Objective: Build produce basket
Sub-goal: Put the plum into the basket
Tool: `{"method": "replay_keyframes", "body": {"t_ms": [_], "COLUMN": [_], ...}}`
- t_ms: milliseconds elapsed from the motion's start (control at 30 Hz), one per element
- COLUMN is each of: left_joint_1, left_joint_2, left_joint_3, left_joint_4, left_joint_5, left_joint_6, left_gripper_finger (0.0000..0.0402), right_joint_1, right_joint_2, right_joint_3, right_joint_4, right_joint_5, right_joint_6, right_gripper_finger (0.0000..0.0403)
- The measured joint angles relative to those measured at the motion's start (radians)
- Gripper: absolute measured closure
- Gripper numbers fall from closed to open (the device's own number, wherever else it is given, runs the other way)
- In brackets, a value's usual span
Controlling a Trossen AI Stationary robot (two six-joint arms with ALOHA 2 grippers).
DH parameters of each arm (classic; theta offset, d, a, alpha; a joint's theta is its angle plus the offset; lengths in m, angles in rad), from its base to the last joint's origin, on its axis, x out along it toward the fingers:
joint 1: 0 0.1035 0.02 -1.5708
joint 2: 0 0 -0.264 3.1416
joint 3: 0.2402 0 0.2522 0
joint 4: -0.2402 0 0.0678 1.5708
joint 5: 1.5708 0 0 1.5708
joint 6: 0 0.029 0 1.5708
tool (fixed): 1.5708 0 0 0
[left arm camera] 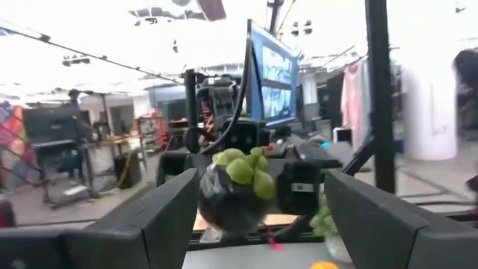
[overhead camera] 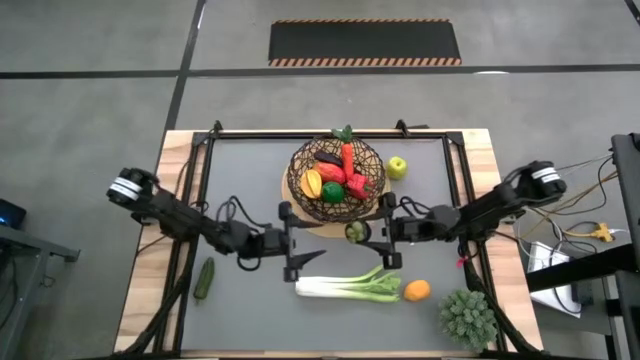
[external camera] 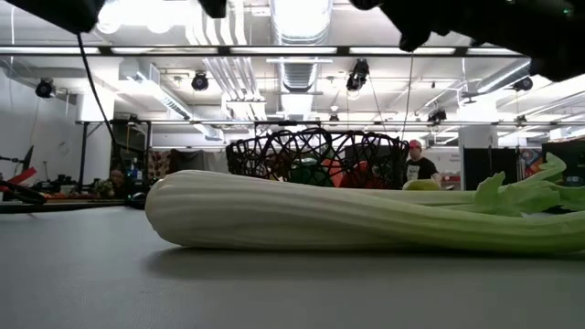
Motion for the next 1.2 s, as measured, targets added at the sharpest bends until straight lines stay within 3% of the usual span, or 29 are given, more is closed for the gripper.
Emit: {"method": "replay_keyframes", "body": {"t_ms": [300,767,1200], "left_joint_1": [0.048,0.086,0.086], "left_joint_2": [0.174,0.191,0.191], "left_joint_3": [0.119,0.126,0.126], "left_joint_4": [-0.003,-0.005,-0.008], "left_joint_5": [-0.002,-0.013,-0.004], "left_joint_6": [0.134,0.128,0.123], "left_gripper_finger": [0.0132,0.0133,0.0214], "right_joint_1": [-0.002,-0.003,-0.002], "right_joint_2": [0.084,0.072,0.076], "right_joint_3": [0.082,0.092,0.092], "right_joint_4": [-0.004,-0.016,-0.033], "right_joint_5": [0.007,0.011,0.052], "right_joint_6": [-0.007,0.054,0.054], "right_gripper_finger": [0.0161,0.0161,0.0159]}}
